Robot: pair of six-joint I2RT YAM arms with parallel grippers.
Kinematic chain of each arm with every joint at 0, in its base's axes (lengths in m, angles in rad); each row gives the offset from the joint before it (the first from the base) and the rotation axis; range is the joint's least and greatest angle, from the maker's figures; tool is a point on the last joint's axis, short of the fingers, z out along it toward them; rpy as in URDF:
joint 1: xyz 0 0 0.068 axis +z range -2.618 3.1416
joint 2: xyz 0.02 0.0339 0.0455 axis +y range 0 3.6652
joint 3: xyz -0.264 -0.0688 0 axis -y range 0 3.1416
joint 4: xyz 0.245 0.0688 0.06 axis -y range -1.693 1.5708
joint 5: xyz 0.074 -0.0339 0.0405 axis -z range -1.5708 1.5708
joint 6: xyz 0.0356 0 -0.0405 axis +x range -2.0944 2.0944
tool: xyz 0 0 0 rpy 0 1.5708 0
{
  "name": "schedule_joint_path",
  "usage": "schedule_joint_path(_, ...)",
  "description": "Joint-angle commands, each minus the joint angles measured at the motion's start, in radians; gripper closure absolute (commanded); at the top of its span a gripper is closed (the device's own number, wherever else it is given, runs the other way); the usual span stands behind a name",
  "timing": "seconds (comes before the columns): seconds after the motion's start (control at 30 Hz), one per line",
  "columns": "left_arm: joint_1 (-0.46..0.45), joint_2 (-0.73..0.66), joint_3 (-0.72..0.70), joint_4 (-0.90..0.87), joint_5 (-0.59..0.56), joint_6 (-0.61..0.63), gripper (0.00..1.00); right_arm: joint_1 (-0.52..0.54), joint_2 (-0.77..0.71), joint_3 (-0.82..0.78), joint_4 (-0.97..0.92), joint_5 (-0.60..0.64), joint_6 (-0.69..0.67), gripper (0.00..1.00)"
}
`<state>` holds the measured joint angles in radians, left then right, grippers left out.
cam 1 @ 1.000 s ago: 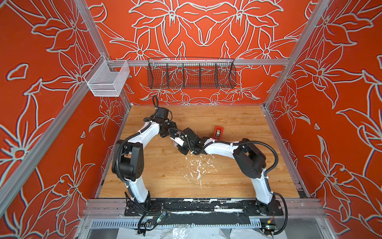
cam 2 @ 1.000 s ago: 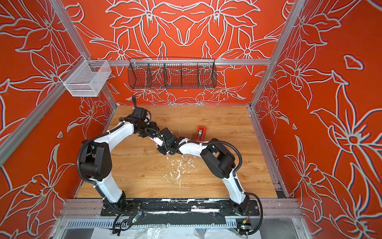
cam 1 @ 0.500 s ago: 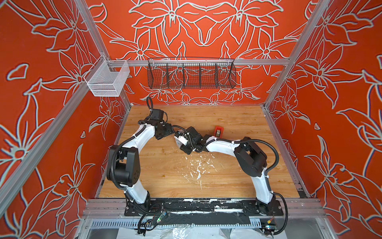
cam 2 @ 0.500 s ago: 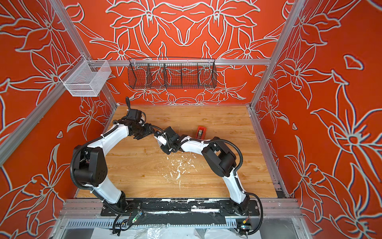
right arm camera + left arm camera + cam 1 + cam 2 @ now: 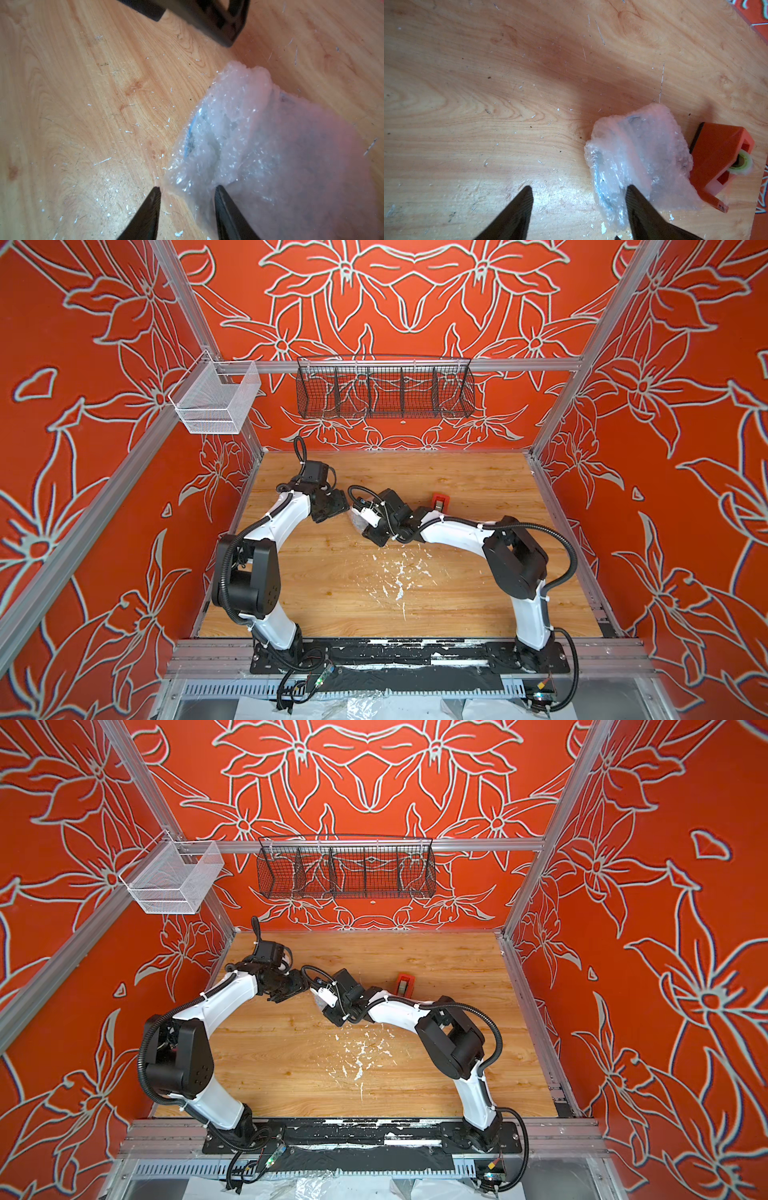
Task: Wrap bowls in bubble wrap
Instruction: Stick the tape on the bubble wrap, then reset both arms
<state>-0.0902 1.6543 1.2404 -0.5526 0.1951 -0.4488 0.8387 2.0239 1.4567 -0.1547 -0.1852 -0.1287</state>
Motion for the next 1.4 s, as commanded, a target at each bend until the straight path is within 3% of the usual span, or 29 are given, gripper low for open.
schedule_joint_path(0.0, 0.006, -0.023, -0.011, -0.010, 0.010, 0.003, 0.29, -0.001, -0.042, 0.014, -0.028, -0.022, -0.009, 0.55)
schedule_joint_path(0.3, 0.012, -0.053, -0.037, -0.016, -0.005, 0.007, 0.28, -0.001, -0.198, -0.113, 0.058, 0.042, 0.027, 0.55)
schedule_joint_path(0.43, 0.031, -0.124, -0.091, -0.001, -0.023, 0.002, 0.27, -0.008, -0.349, -0.223, 0.133, 0.212, 0.078, 0.54)
schedule_joint_path(0.57, 0.048, -0.239, -0.187, 0.073, -0.100, -0.011, 0.19, -0.056, -0.518, -0.355, 0.207, 0.458, 0.178, 0.45)
schedule_joint_path(0.77, 0.053, -0.419, -0.361, 0.251, -0.351, -0.014, 0.03, -0.215, -0.694, -0.485, 0.142, 0.634, 0.276, 0.38)
schedule_joint_path(0.9, 0.053, -0.518, -0.524, 0.473, -0.465, 0.051, 0.02, -0.309, -0.802, -0.698, 0.365, 0.739, 0.229, 0.17)
schedule_joint_path(0.93, 0.053, -0.540, -0.574, 0.540, -0.488, 0.075, 0.03, -0.340, -0.816, -0.736, 0.400, 0.751, 0.220, 0.03)
schedule_joint_path(1.13, 0.053, -0.539, -0.777, 0.895, -0.543, 0.231, 0.03, -0.492, -0.782, -0.800, 0.364, 0.839, 0.246, 0.03)
schedule_joint_path(1.37, 0.051, -0.579, -0.802, 0.890, -0.465, 0.369, 0.03, -0.558, -0.735, -0.888, 0.478, 0.826, 0.163, 0.02)
